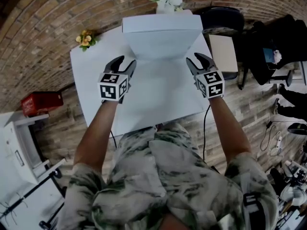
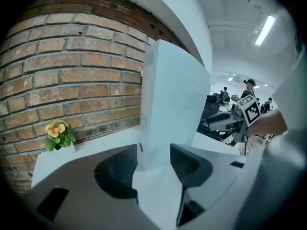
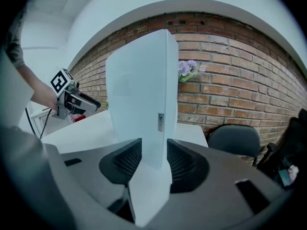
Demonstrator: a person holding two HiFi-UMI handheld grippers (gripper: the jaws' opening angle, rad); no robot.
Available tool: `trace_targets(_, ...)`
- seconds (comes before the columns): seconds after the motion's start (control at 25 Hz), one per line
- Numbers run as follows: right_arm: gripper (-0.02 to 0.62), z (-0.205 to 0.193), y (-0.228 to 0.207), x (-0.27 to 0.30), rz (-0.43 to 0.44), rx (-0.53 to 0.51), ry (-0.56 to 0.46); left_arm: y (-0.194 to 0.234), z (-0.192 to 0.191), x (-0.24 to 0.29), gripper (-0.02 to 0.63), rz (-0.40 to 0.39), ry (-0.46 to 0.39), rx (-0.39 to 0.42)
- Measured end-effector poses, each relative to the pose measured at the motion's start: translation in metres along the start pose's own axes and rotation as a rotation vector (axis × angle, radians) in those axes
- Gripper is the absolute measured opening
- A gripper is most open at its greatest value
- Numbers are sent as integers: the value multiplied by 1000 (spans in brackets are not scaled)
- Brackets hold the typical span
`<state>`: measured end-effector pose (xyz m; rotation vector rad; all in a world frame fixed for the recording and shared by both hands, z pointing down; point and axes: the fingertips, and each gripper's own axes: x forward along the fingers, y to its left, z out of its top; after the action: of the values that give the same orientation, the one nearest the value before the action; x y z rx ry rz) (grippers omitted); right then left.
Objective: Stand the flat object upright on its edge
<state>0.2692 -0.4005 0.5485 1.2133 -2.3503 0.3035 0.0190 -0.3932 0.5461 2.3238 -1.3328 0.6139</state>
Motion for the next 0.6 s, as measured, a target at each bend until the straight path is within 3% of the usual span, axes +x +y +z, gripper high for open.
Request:
trace_targets(0.12, 153, -11, 14, -9, 1, 21, 3, -7, -13, -11, 225, -5, 1, -8)
trace_targets(0.32, 64, -26, 52, -35, 0, 44, 12, -31, -35, -42, 138, -49, -2, -22)
trace_targets(0.48, 31, -33, 97, -63, 31, 61, 26, -65, -50, -78, 62, -166, -8, -57)
trace_targets(0.6, 25, -36, 134, -86, 54, 75, 31, -91, -59, -109, 43, -258, -20, -101)
